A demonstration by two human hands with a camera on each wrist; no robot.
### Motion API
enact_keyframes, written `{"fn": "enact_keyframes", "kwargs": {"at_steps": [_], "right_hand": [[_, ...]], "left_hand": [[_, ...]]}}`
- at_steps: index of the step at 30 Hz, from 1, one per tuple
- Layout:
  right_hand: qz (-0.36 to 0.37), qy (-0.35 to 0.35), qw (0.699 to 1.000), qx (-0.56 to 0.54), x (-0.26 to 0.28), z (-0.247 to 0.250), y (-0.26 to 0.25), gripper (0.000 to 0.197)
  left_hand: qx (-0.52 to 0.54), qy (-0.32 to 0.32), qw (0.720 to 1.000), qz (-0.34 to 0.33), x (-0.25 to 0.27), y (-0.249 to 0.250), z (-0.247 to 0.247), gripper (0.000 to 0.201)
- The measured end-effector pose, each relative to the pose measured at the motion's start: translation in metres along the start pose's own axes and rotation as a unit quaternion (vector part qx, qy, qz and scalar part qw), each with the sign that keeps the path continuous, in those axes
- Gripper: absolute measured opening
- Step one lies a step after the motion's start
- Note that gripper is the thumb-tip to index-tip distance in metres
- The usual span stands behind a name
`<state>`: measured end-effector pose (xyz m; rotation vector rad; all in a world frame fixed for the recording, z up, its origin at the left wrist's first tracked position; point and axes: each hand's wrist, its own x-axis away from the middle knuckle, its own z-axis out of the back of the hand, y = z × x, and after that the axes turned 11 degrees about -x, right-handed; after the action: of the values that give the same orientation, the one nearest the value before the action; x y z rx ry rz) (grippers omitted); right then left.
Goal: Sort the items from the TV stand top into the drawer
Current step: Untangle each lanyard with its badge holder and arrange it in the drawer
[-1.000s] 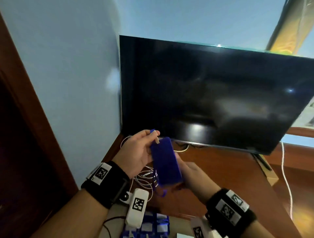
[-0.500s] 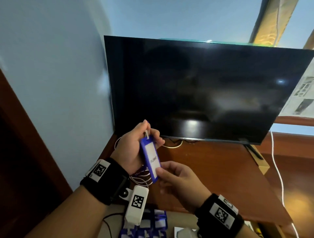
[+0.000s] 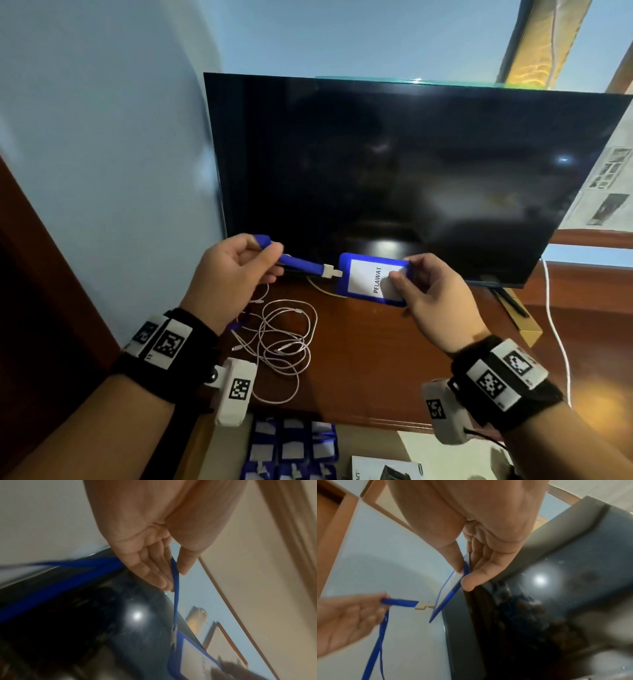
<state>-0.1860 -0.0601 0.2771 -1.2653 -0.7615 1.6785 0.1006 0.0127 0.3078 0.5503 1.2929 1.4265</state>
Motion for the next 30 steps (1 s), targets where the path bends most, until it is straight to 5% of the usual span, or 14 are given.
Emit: {"fn": "enact_keyframes", "kwargs": {"at_steps": [3, 6, 11, 15, 18, 20, 23, 24, 28, 30], "right_hand": [[0.045, -0.032, 0.995, 0.086, -0.003, -0.007, 0.003, 0.009], [0.075, -0.123, 0.985, 0.092, 0.005, -0.02, -0.002, 0.004], [0.076, -0.222, 0.972, -0.026, 0.02, -0.016, -0.018, 0.003], [0.056, -0.174, 0.974, -0.134, 0.021, -0.001, -0.029, 0.004], [0.063, -0.128, 0.969, -0.204, 0.012, 0.01, -0.034, 0.005], [0.067, -0.115, 0.962, -0.237, 0.004, 0.017, -0.037, 0.006], [0.07, -0.117, 0.958, -0.253, -0.004, 0.024, -0.046, 0.011], [0.068, -0.113, 0.958, -0.256, -0.006, 0.025, -0.048, 0.011], [0.054, -0.036, 0.966, -0.249, -0.018, 0.027, -0.046, 0.008], [0.059, -0.001, 0.971, -0.23, -0.025, 0.033, -0.037, 0.009]], "left_hand": [[-0.101, -0.078, 0.984, -0.127, 0.006, 0.037, -0.013, 0.008], [-0.162, -0.125, 0.962, -0.18, -0.002, 0.069, -0.032, 0.011], [-0.204, -0.184, 0.953, -0.128, -0.049, 0.075, -0.048, 0.034], [-0.203, -0.237, 0.95, -0.01, -0.072, 0.027, -0.054, 0.03], [-0.277, -0.322, 0.905, -0.028, -0.063, -0.001, -0.062, 0.015], [-0.32, -0.367, 0.873, -0.022, -0.049, -0.009, -0.068, 0.026], [-0.13, -0.401, 0.907, 0.011, -0.027, -0.008, -0.078, 0.094], [-0.029, -0.419, 0.907, 0.018, -0.021, -0.003, -0.083, 0.101], [0.175, -0.533, 0.827, 0.032, -0.001, 0.014, -0.089, 0.081], [0.199, -0.513, 0.834, 0.032, 0.015, 0.015, -0.092, 0.05]]}}
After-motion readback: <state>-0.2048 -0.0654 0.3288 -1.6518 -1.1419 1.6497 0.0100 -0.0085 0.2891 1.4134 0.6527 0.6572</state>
